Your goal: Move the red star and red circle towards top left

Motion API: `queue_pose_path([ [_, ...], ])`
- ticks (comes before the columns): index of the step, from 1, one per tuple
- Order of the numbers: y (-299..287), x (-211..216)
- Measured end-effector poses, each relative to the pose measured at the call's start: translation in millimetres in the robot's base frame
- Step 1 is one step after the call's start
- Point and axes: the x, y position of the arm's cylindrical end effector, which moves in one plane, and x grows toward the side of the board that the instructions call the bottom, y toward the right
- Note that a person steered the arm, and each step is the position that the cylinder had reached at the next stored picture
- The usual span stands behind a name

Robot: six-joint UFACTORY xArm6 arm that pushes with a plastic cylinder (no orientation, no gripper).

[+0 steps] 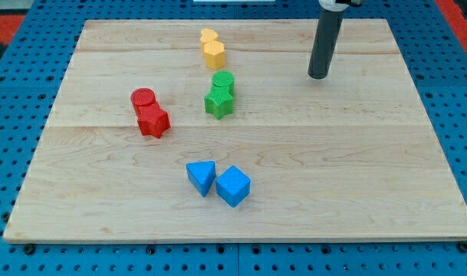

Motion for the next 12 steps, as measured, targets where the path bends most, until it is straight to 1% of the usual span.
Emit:
queue_pose_path([
  [1, -17, -21],
  [2, -54, -47],
  [3, -66, -11],
  [4, -94, -8],
  [5, -71, 62],
  [6, -112, 117],
  [7, -192, 124],
  [8, -264, 116],
  [9, -283, 99],
  [10, -283, 94],
  [11, -281, 75],
  [12, -293, 64],
])
